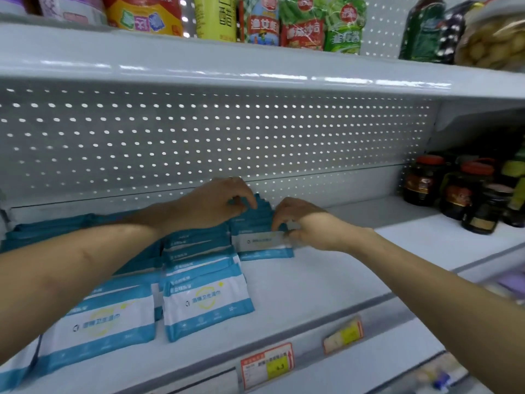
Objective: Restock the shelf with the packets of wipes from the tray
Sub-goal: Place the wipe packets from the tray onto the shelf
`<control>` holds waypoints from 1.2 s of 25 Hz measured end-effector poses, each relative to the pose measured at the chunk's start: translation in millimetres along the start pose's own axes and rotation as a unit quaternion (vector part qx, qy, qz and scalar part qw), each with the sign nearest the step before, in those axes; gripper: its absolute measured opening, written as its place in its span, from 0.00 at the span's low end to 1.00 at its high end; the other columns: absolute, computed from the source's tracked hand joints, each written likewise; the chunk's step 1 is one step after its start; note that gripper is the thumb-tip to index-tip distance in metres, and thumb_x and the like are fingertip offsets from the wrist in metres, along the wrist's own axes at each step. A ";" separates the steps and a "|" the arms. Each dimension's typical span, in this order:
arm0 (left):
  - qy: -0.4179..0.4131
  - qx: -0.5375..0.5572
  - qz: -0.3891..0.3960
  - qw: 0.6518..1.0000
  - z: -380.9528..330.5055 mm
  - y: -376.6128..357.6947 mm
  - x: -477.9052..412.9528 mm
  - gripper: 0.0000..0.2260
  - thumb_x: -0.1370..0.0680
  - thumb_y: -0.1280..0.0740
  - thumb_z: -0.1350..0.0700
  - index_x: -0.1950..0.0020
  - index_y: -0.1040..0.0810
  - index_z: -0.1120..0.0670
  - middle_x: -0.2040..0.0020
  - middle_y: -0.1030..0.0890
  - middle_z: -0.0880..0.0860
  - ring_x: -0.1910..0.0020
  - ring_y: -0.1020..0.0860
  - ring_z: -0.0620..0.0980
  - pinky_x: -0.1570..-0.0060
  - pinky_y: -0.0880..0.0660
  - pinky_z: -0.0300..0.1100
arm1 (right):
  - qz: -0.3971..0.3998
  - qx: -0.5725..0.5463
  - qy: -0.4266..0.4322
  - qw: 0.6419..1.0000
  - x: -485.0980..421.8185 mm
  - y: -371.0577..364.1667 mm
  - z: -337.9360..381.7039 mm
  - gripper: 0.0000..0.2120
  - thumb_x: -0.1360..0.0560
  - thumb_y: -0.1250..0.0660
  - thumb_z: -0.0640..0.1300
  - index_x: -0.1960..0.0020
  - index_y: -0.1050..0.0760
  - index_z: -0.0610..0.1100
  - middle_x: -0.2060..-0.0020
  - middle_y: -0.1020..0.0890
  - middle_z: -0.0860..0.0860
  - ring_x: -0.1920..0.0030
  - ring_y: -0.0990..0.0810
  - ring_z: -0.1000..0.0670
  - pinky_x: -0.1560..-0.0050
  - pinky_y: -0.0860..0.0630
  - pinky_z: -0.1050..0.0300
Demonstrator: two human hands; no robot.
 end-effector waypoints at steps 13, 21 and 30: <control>-0.218 0.171 0.102 0.955 -277.8 -195.3 -99.3 0.13 0.23 0.33 0.58 0.40 0.20 0.48 0.45 0.21 0.46 0.50 0.21 0.46 0.45 0.24 0.46 | -0.125 0.155 -0.393 0.898 324.2 51.5 -82.8 0.08 0.22 0.32 0.49 0.44 0.22 0.54 0.54 0.18 0.58 0.54 0.21 0.50 0.56 0.23 0.51; -0.263 0.152 0.258 0.917 -336.2 -357.6 -26.8 0.13 0.23 0.33 0.56 0.39 0.21 0.47 0.42 0.20 0.48 0.48 0.21 0.46 0.46 0.25 0.45 | -0.060 0.100 -0.552 0.826 484.7 -80.3 -45.5 0.10 0.23 0.32 0.49 0.42 0.23 0.53 0.49 0.19 0.54 0.49 0.19 0.47 0.54 0.23 0.51; -0.352 0.013 0.337 0.873 -335.7 -471.3 54.4 0.21 0.23 0.33 0.56 0.30 0.25 0.48 0.33 0.25 0.50 0.34 0.27 0.52 0.38 0.28 0.45 | 0.041 0.075 -0.661 0.746 563.7 -227.1 -29.4 0.18 0.29 0.31 0.42 0.40 0.27 0.41 0.42 0.26 0.44 0.42 0.25 0.40 0.45 0.25 0.46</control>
Point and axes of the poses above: each hand's wrist, its own x-axis away from the middle knuckle, its own y-axis out of the back of the hand, z = x × y, the point moved 6 cm from there along -x, towards the middle knuckle
